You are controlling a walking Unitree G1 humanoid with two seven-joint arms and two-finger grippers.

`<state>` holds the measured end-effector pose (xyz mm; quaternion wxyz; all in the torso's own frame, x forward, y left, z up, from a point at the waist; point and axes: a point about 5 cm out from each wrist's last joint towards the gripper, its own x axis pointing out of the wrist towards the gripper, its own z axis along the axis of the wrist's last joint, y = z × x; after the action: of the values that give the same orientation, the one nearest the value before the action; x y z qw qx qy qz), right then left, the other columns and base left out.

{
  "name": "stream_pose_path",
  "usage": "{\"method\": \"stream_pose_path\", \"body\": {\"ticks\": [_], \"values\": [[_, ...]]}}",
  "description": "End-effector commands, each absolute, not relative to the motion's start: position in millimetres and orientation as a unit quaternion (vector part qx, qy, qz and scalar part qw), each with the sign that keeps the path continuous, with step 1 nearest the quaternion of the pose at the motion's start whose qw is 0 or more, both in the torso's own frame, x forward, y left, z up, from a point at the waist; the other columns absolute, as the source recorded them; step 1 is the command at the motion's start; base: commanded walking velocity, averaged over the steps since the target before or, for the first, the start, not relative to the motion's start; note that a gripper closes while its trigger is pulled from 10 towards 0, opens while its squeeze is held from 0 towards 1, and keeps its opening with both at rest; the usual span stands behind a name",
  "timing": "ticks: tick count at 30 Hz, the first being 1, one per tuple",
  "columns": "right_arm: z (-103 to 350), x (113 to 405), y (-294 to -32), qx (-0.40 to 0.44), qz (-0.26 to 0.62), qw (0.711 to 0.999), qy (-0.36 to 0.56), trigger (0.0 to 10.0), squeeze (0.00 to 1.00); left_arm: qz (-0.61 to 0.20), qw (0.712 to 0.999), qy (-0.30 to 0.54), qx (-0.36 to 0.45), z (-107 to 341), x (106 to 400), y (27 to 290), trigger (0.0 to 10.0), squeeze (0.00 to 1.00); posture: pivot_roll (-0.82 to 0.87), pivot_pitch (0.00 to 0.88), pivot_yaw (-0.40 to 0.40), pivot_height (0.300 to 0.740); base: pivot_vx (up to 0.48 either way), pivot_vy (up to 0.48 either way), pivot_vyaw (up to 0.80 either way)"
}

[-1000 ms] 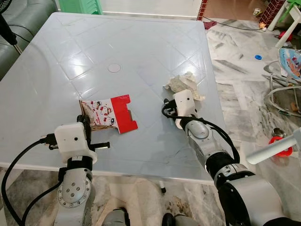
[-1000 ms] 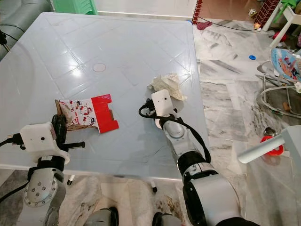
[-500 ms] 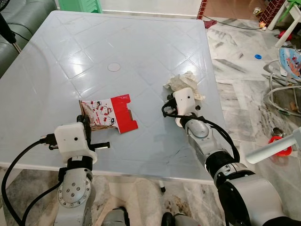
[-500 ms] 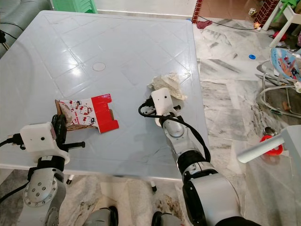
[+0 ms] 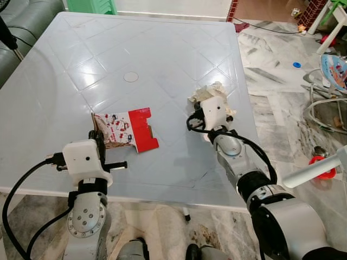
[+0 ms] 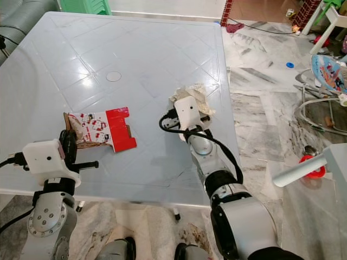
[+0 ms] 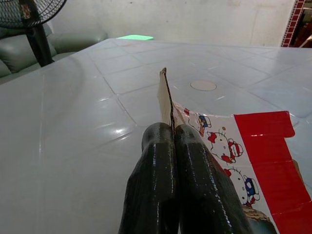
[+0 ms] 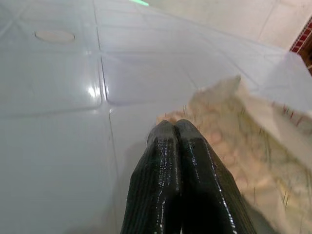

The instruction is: Picking trash to rubbish bin

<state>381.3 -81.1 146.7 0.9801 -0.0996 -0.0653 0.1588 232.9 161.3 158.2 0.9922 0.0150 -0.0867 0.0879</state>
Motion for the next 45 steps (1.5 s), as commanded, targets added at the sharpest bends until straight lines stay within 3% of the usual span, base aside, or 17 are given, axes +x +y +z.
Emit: {"method": "stream_pose_path", "body": {"ticks": [1, 11, 12, 13, 14, 26, 45], "values": [[160.5, 385.3, -82.4, -0.098, 0.159, 0.978, -0.092, 0.0, 0.00, 0.090, 0.992, -0.086, 0.017, 156.9, 233.3, 159.5, 0.0, 0.00, 0.21, 0.170, -0.103, 0.740, 0.000, 0.000, 0.00], [165.4, 386.1, -81.3, -0.098, 0.162, 0.976, -0.103, 0.0, 0.00, 0.091, 0.992, -0.087, 0.017, 157.1, 233.8, 159.5, 0.0, 0.00, 0.21, 0.169, -0.104, 0.740, 0.000, 0.000, 0.00], [172.6, 387.6, -80.9, -0.108, 0.167, 0.973, -0.116, 0.6, 0.00, 0.091, 0.992, -0.089, 0.016, 157.2, 235.1, 159.2, 0.0, 0.00, 0.19, 0.160, -0.110, 0.740, 0.000, 0.000, 0.00], [177.8, 388.7, -81.1, -0.117, 0.169, 0.970, -0.126, 2.5, 0.00, 0.092, 0.992, -0.090, 0.015, 157.1, 236.1, 159.0, 0.0, 0.00, 0.19, 0.160, -0.110, 0.740, 0.000, 0.000, 0.00], [183.1, 390.2, -83.2, -0.124, 0.166, 0.969, -0.134, 10.0, 1.00, 0.092, 0.991, -0.091, 0.015, 157.1, 237.2, 158.6, 0.0, 0.00, 0.19, 0.160, -0.110, 0.740, 0.000, 0.000, 0.00], [198.5, 400.2, -112.1, -0.137, 0.112, 0.975, -0.138, 10.0, 1.00, 0.087, 0.991, -0.096, 0.024, 158.2, 237.2, 158.5, 0.0, 0.00, 0.19, 0.165, -0.104, 0.740, 0.000, 0.000, 0.00], [186.5, 401.2, -117.7, -0.133, 0.103, 0.981, -0.098, 10.0, 1.00, 0.079, 0.992, -0.091, 0.046, 163.6, 224.2, 168.6, 0.0, 0.00, 0.27, 0.206, -0.062, 0.740, 0.000, 0.000, 0.00]]}}
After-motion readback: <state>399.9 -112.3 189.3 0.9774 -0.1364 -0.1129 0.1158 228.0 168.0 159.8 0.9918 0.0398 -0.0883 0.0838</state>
